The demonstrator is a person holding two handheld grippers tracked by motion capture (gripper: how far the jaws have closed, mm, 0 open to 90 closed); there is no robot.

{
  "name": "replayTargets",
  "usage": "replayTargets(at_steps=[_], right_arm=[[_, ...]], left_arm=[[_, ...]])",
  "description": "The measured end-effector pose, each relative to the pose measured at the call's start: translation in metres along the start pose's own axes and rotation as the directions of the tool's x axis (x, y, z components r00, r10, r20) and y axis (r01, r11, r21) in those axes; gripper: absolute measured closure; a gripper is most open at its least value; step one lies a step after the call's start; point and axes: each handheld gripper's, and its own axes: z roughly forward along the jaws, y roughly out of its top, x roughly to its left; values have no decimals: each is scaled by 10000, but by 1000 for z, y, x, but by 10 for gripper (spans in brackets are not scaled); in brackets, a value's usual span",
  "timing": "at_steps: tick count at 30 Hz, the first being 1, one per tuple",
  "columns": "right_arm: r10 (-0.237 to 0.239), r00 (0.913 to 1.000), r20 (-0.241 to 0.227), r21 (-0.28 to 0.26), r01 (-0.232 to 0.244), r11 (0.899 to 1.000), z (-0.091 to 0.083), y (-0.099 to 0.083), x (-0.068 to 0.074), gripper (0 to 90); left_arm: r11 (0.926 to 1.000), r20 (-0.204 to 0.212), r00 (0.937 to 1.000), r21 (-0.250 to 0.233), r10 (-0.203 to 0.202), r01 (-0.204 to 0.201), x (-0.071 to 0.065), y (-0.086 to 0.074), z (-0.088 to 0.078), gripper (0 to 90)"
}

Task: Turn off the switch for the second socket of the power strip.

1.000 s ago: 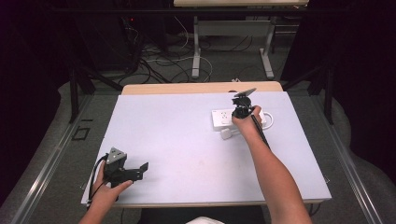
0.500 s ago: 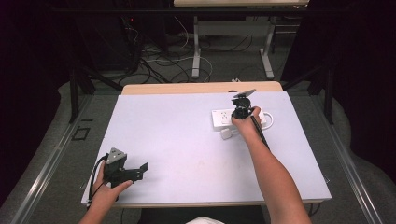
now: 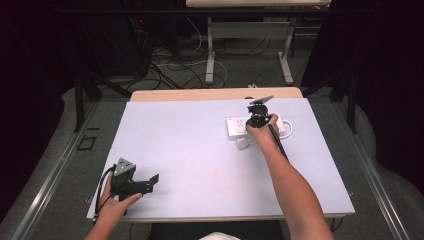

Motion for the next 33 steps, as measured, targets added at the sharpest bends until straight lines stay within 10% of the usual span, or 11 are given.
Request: replayTargets(at_steps=[33], right_arm=[[-1175, 9906, -703, -1164, 1089, 9872, -9, 9, -1, 504]], left_arm=[[10000, 35, 10000, 16, -41, 41, -1, 0, 1, 36]])
